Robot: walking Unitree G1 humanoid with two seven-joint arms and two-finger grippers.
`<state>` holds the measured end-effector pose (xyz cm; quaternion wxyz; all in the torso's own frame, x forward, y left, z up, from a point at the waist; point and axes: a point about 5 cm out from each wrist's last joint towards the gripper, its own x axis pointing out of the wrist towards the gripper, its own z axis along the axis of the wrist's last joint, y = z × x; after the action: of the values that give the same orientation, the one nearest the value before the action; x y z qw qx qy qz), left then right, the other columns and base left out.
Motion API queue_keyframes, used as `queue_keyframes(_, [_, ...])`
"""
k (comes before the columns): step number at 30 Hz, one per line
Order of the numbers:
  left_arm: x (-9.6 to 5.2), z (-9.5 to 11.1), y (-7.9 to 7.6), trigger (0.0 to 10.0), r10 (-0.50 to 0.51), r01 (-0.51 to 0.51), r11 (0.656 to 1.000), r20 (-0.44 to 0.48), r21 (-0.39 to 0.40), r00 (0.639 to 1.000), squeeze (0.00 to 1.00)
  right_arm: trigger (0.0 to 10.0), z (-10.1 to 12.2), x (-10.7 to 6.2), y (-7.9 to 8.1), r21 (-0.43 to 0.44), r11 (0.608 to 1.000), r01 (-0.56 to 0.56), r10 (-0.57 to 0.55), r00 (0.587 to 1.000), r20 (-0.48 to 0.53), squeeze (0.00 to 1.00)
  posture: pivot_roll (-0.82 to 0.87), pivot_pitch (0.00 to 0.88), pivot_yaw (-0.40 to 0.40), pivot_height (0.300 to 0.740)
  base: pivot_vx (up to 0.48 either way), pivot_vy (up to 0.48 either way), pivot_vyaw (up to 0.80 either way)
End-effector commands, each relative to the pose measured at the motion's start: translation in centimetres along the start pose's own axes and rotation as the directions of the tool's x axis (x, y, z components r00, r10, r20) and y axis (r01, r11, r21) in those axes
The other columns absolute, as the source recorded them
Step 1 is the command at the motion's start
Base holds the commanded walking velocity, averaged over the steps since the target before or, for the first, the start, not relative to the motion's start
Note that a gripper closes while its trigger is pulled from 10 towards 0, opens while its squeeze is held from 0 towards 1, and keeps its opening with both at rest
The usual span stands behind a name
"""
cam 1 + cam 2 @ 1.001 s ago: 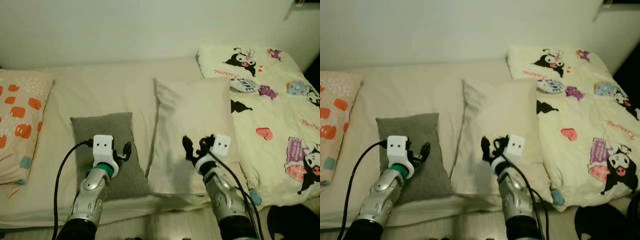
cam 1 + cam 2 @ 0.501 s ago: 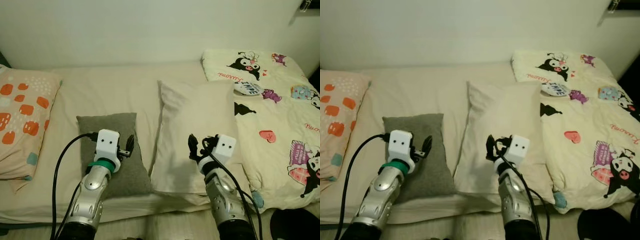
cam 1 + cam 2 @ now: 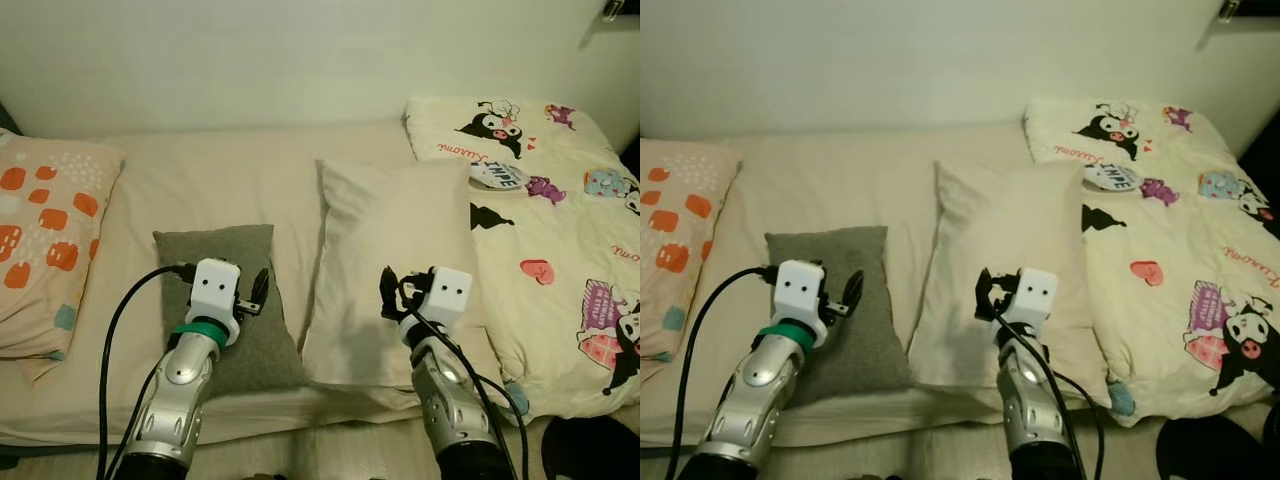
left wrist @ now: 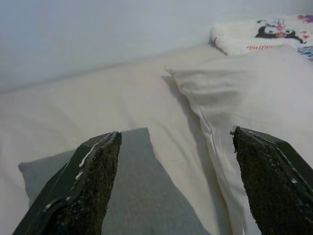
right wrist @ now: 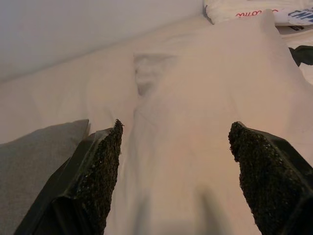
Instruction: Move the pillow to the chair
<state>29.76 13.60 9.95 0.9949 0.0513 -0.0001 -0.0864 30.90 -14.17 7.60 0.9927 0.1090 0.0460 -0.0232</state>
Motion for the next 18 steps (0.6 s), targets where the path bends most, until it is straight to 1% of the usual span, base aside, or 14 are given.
queue_keyframes(1, [-0.3, -0.6, -0.3, 10.0, -0.014, 0.013, 1.000, -0.035, -0.013, 0.999, 0.00, 10.0, -0.5, -0.3, 0.0, -0.022, 1.000, -0.009, 0.009, 1.000, -0.018, 0.00, 0.04, 0.058, 0.081, 0.740, 0.000, 0.000, 0.00])
queue_keyframes(3, [-0.1, -0.6, -0.9, 10.0, -0.038, 0.037, 0.999, -0.041, -0.031, 0.998, 0.00, 10.0, -0.3, -0.4, 0.3, -0.074, 0.997, -0.025, 0.025, 1.000, -0.005, 0.00, 0.03, 0.058, 0.091, 0.740, 0.000, 0.000, 0.00])
queue_keyframes(4, [-0.1, -0.6, -0.9, 10.0, -0.038, 0.037, 0.999, -0.041, -0.031, 0.998, 0.00, 10.0, -0.3, -0.4, 0.3, -0.074, 0.997, -0.025, 0.025, 1.000, -0.005, 0.00, 0.03, 0.058, 0.091, 0.740, 0.000, 0.000, 0.00])
queue_keyframes(6, [0.0, -0.6, -1.3, 10.0, -0.057, 0.054, 0.997, -0.057, -0.054, 0.997, 0.00, 10.0, -0.2, -0.4, 0.4, -0.102, 0.994, -0.031, 0.031, 1.000, 0.004, 0.00, 0.02, 0.058, 0.098, 0.740, 0.000, 0.000, 0.00])
queue_keyframes(9, [0.1, -0.5, -1.4, 10.0, -0.044, 0.042, 0.998, -0.048, -0.036, 0.998, 0.00, 10.0, -0.3, -0.5, 0.5, -0.105, 0.994, -0.031, 0.032, 0.999, 0.006, 0.00, 0.02, 0.058, 0.099, 0.740, 0.000, 0.000, 0.00])
queue_keyframes(11, [0.2, -0.6, -1.2, 10.0, -0.013, 0.012, 1.000, -0.043, -0.011, 0.999, 0.00, 10.0, -0.4, -0.6, 0.5, -0.103, 0.994, -0.035, 0.036, 0.999, 0.009, 0.00, 0.01, 0.056, 0.098, 0.740, 0.000, 0.000, 0.00])
queue_keyframes(17, [0.2, -0.7, -1.0, 10.0, 0.005, -0.006, 1.000, -0.051, -0.015, 0.999, 0.00, 10.0, -0.5, -0.7, 0.5, -0.104, 0.994, -0.036, 0.037, 0.999, 0.005, 0.00, 0.01, 0.056, 0.097, 0.740, 0.000, 0.000, 0.00])
queue_keyframes(18, [0.2, -0.7, -1.0, 10.0, -0.002, 0.000, 1.000, -0.056, -0.019, 0.998, 0.00, 10.0, -0.4, -0.7, 0.4, -0.101, 0.994, -0.033, 0.034, 0.999, 0.006, 0.00, 0.01, 0.057, 0.097, 0.740, 0.000, -0.266, 0.00])
